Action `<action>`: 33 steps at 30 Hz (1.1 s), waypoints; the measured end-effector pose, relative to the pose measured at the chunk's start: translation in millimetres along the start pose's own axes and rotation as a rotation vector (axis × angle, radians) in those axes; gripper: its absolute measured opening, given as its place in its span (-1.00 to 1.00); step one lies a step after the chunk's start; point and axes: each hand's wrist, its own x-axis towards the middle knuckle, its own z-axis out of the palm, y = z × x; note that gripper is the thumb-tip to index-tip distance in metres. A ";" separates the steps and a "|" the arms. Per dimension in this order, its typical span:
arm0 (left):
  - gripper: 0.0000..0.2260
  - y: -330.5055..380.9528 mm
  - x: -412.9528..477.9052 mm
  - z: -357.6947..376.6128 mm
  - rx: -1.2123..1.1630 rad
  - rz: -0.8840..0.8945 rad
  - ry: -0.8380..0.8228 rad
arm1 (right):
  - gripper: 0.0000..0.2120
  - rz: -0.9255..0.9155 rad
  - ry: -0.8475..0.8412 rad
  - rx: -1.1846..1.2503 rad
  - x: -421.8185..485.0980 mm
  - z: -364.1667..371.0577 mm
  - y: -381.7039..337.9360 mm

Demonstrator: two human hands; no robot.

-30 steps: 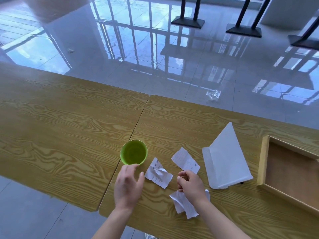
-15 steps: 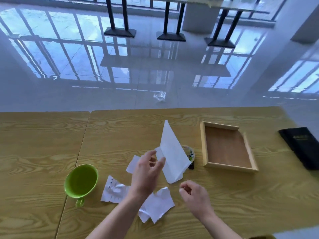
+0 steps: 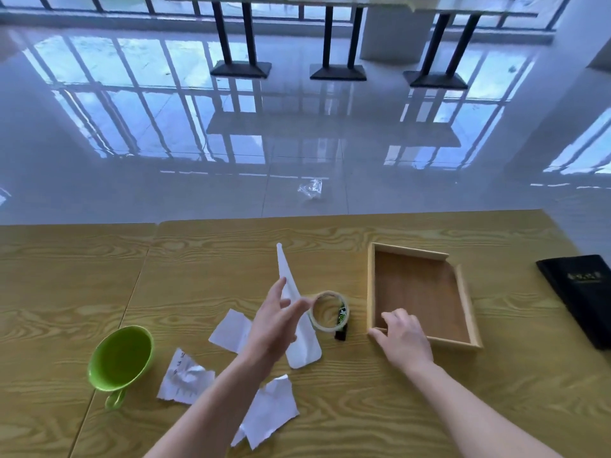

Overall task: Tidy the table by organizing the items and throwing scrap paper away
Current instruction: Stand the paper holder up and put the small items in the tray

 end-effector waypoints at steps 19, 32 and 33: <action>-0.31 -1.6 5.4 -8.3 -0.056 0.021 0.029 | -0.93 -0.287 0.034 0.173 -32.5 42.8 -20.3; -0.49 14.6 32.1 -26.7 -0.090 0.051 0.105 | -0.93 -0.408 -0.023 0.130 1.4 36.5 -53.7; -0.48 16.0 34.9 -29.0 -0.092 0.051 0.111 | -0.93 -0.419 -0.031 0.127 4.8 36.2 -56.5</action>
